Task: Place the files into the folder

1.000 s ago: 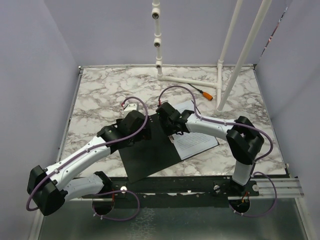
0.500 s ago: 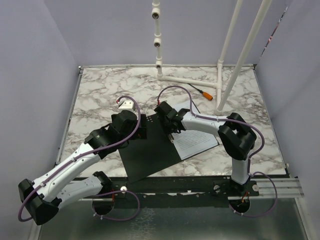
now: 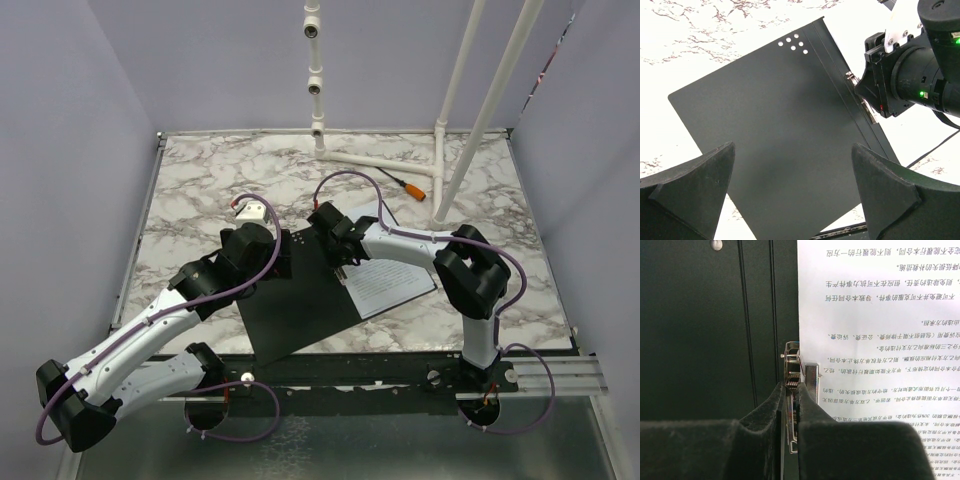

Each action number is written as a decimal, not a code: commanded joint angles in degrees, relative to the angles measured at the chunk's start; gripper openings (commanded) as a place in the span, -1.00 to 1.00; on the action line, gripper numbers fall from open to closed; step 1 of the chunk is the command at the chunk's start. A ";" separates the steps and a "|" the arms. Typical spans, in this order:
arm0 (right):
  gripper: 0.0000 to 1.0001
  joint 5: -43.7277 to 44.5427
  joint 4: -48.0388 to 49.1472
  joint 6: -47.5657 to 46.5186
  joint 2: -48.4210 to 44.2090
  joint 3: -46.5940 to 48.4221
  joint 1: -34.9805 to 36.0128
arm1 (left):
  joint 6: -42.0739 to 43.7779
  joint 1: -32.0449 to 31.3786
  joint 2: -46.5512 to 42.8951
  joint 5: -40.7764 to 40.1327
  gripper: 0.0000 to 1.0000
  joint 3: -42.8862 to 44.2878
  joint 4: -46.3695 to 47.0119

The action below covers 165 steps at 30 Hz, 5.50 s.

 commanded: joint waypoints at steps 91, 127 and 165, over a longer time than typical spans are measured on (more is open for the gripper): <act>-0.99 -1.19 -1.83 2.67 -6.96 -2.36 0.51 | -4.51 0.59 -1.95 -14.05 0.98 0.64 -4.57; -0.99 -3.35 -0.14 5.58 -32.42 -7.87 -1.44 | -12.59 4.24 -14.17 -3.81 0.98 11.80 -15.37; -0.99 -13.21 1.45 8.22 -47.42 -12.02 -1.63 | -24.85 3.95 -28.55 16.39 0.55 4.45 -8.79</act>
